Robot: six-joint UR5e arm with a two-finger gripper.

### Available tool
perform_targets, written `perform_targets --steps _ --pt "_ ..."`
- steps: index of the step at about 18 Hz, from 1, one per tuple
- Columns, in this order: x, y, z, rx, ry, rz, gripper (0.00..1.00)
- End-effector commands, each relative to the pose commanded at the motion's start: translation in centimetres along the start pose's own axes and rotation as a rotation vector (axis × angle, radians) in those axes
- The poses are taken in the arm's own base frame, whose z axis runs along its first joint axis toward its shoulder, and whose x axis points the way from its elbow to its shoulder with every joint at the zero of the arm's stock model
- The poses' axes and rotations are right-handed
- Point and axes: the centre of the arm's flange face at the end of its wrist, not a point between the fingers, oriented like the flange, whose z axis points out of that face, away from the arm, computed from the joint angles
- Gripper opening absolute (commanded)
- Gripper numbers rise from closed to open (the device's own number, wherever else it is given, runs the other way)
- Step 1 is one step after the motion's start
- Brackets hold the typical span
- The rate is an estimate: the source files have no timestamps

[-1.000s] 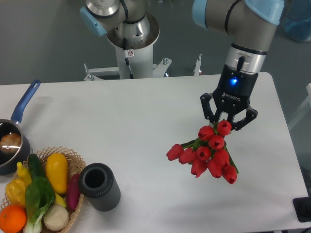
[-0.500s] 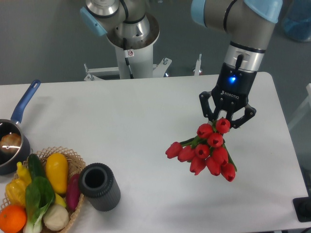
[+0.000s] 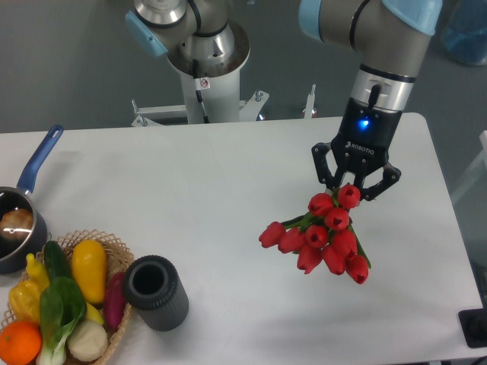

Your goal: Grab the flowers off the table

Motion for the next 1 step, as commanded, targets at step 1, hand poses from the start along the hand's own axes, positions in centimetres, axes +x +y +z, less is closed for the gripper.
perform_targets --steps 1 --pt "0.0 0.0 0.0 0.0 0.0 0.0 0.29"
